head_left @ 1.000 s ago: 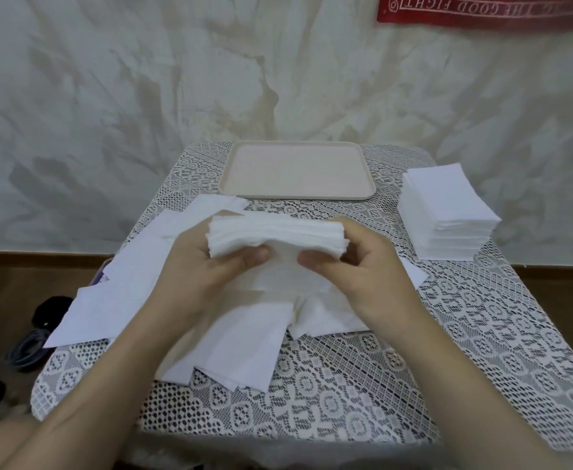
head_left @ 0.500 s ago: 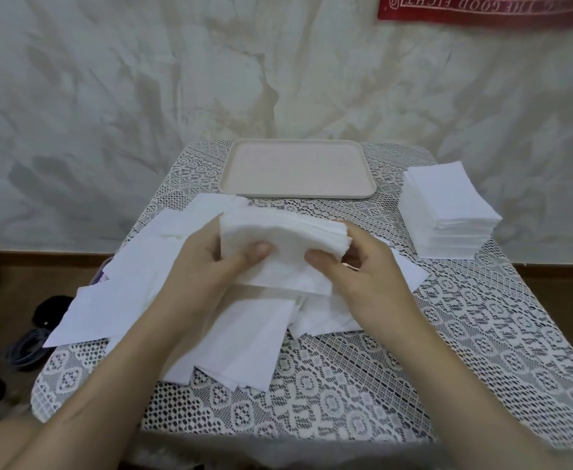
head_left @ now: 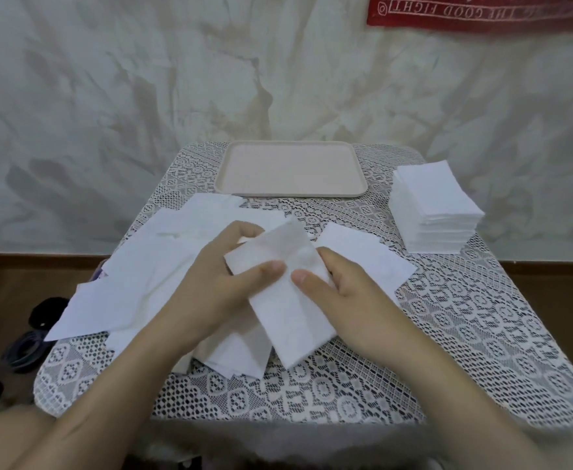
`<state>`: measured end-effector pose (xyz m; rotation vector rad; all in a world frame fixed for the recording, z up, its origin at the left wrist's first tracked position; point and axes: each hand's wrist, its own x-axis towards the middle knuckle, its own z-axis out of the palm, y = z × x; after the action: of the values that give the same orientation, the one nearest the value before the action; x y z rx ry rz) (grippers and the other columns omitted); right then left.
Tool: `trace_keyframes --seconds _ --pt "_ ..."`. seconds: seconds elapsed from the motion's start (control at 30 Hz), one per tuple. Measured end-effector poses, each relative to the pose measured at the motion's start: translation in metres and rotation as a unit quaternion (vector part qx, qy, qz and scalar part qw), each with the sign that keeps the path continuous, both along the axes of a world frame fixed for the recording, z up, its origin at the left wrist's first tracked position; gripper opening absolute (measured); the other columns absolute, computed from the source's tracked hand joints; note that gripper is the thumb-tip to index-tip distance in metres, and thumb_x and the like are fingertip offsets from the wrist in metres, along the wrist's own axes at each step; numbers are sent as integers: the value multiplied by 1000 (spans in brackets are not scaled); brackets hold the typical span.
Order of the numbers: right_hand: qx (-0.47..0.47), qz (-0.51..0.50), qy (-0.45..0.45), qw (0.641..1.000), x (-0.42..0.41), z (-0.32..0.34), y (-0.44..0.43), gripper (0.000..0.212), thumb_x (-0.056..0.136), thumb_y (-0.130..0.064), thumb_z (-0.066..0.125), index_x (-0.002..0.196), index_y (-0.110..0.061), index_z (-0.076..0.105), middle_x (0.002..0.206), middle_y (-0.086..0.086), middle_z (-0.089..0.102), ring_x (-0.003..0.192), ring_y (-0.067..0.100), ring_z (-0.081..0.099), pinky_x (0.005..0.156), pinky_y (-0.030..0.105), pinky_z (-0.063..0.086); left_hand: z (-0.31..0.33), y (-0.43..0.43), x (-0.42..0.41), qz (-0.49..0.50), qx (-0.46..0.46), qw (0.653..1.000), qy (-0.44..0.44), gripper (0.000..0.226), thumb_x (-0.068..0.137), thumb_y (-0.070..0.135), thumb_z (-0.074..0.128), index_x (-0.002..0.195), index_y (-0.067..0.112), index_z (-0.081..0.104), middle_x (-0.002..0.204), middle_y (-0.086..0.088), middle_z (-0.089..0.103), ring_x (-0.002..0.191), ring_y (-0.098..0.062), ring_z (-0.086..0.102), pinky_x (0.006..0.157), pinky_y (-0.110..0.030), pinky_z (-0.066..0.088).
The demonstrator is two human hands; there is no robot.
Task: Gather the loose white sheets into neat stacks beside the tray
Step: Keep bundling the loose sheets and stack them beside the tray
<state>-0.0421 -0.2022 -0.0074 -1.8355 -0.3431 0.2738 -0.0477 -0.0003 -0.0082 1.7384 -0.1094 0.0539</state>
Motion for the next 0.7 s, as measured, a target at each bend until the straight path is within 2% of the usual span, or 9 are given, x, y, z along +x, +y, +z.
trace_keyframes --seconds 0.1,0.17,0.23,0.3,0.37,0.47,0.53,0.63,0.7 --pt "38 -65 -1 997 -4 -6 3 17 107 -39 46 112 -27 57 103 -9 71 92 1 67 75 22 53 -4 -15 -4 61 -108 992 38 44 80 42 80 114 22 60 102 -4 80 93 -25 78 83 -45 62" --pt "64 -86 16 994 -7 -7 8 18 108 -38 43 116 -27 55 105 -9 68 92 -2 65 73 16 51 -6 -27 -9 60 -116 990 61 47 88 50 76 123 22 63 112 -2 79 103 -22 77 95 -50 59" --pt "61 -83 21 994 -12 -10 14 20 108 -39 42 119 -27 53 106 -10 67 91 -3 63 75 17 52 -10 -33 -13 63 -68 995 48 36 98 51 67 128 32 63 115 10 78 104 -10 75 91 -38 59" --pt "27 -75 9 997 -15 -11 16 22 108 -41 40 118 -26 52 105 -7 67 94 4 63 83 30 54 -12 -34 -12 81 -38 995 35 24 104 46 59 127 38 62 113 17 77 102 -5 73 87 -32 57" --pt "-13 -63 -1 998 -15 -9 13 25 108 -45 38 114 -25 51 104 -1 65 96 14 62 84 40 53 -15 -31 -12 68 -29 996 43 25 103 48 60 127 40 61 113 18 76 101 -4 73 87 -33 56" --pt "-51 -64 -15 997 -11 -8 7 29 106 -49 38 108 -24 54 100 2 64 93 20 62 81 46 53 -14 -29 -12 40 -4 998 54 31 100 44 66 130 39 59 115 17 75 101 -3 73 83 -32 56" --pt "-82 -64 -35 994 -7 -8 0 28 105 -48 43 100 -26 58 92 0 66 87 25 64 79 52 54 -12 -24 -8 56 2 997 51 31 97 40 72 127 34 64 113 12 77 99 -10 74 83 -37 59" --pt "-119 -118 -48 985 8 -12 -23 19 103 -38 52 91 -32 64 80 -10 67 76 21 67 69 44 56 -11 -14 -1 96 -17 994 57 22 98 31 72 119 26 71 104 9 80 92 -15 76 74 -35 60" --pt "-180 -154 -48 970 18 -15 -43 11 101 -39 58 96 -31 64 81 -12 63 72 14 63 59 30 47 -12 -12 0 99 -24 993 62 19 98 29 69 116 25 73 101 9 80 88 -13 77 71 -32 58"
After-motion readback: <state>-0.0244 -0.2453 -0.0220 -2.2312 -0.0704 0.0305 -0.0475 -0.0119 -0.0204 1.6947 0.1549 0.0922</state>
